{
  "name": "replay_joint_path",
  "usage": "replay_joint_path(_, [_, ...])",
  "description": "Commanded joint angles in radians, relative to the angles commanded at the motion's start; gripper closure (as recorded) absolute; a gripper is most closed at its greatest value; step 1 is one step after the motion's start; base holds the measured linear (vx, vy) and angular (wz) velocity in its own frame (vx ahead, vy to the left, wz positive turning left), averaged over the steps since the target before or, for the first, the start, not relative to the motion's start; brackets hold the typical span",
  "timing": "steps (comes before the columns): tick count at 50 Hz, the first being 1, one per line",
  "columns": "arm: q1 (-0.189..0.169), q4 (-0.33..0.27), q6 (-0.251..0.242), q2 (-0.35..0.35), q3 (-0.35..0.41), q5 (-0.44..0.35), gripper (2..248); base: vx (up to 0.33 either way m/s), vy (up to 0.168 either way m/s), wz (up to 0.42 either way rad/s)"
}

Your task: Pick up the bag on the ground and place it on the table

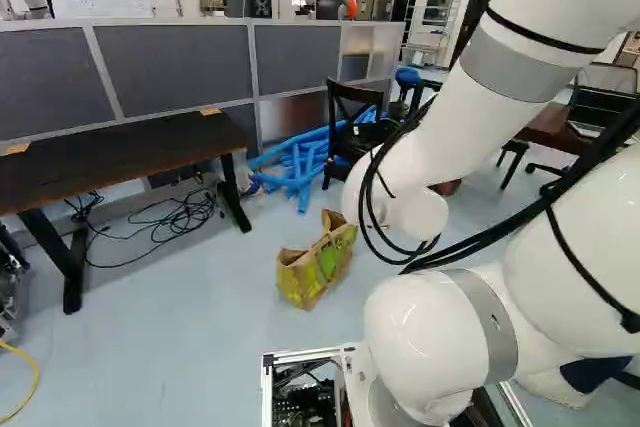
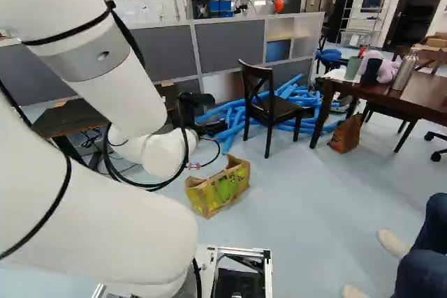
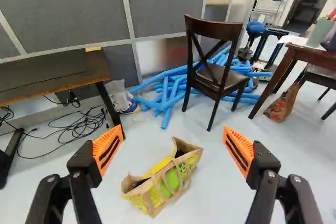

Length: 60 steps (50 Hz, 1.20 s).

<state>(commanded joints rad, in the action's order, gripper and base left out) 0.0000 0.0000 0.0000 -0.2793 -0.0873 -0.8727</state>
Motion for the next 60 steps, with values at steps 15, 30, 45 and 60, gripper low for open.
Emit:
replay_joint_path(15, [0.0, 0.0, 0.0, 0.0, 0.0, 0.0, 3, 0.219, -0.002, -0.027])
replay_joint_path(30, [0.0, 0.0, 0.0, 0.058, -0.05, 0.0, 3, 0.088, -0.001, -0.015])
replay_joint_path(45, [0.0, 0.0, 0.0, 0.149, -0.129, 0.022, 3, -0.004, -0.001, 0.0])
replay_joint_path(60, [0.0, 0.0, 0.0, 0.277, -0.218, 0.064, 3, 0.0, 0.0, 0.0])
